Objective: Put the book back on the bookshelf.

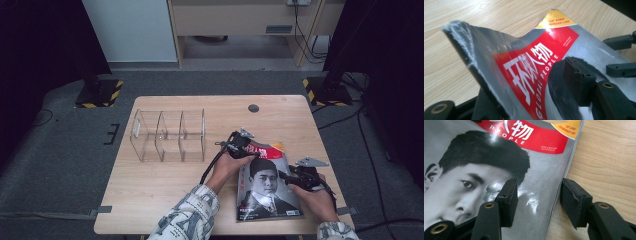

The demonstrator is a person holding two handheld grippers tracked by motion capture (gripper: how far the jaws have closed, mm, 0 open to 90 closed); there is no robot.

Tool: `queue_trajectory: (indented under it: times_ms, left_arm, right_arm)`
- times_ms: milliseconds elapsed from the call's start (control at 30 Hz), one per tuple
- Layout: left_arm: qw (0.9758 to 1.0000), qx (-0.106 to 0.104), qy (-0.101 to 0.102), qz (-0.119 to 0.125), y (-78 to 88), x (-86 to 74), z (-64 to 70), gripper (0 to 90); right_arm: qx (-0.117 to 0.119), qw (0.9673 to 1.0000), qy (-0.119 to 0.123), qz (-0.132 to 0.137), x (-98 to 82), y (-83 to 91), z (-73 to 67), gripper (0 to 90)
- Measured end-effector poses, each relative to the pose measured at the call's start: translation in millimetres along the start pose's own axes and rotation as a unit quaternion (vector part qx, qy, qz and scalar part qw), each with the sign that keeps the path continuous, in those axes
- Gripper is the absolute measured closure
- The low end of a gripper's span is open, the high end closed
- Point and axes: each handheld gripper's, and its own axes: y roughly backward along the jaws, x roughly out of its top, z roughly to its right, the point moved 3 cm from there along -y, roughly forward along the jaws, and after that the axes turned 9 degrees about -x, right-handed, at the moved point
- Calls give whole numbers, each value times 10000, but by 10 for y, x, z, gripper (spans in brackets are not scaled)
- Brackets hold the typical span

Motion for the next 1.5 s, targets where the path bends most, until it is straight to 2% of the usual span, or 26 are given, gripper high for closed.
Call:
queue_trajectory:
  times_ms: [33,300,367,467,633,767,867,967,1233,1300,1367,1400,1500]
  left_arm:
    - [10000,-18,-1,6,-3,22,0,511]
    - [9998,-182,-115,-34,-89,154,56,548]
    - [9996,-267,-69,-70,-107,197,83,571]
    - [9995,-248,-28,-180,-110,212,93,648]
    - [9990,-256,136,-336,-130,193,61,683]
    - [9989,-213,102,-408,-144,195,73,736]
    - [9990,-200,102,-393,-141,214,96,756]
    - [9990,-104,67,-432,-139,226,118,809]
    - [9993,-16,-4,-363,-97,266,177,830]
    - [9996,-95,52,-263,-71,284,198,836]
    - [9997,-131,16,-227,-62,294,208,840]
    - [9997,-188,-51,-150,-37,319,243,843]
    - [9996,-232,-165,-54,0,344,297,847]
  right_arm:
    - [25,10000,14,20,-8,7,14,506]
    - [23,10000,-9,48,-19,13,24,533]
    - [29,10000,-31,45,-18,15,27,540]
    - [19,10000,-12,56,-15,17,28,557]
    - [-11,10000,23,76,-14,19,25,564]
    - [-24,9999,96,110,-12,21,25,572]
    - [-13,9999,64,95,-12,21,25,572]
    - [-13,9999,76,100,-11,20,27,573]
    - [1,10000,-20,76,-8,15,43,565]
    - [29,9999,-100,50,-7,24,47,553]
    - [25,10000,-70,59,-8,27,58,542]
    - [39,9997,-211,107,1,45,73,530]
    - [46,9992,-299,257,43,74,81,521]
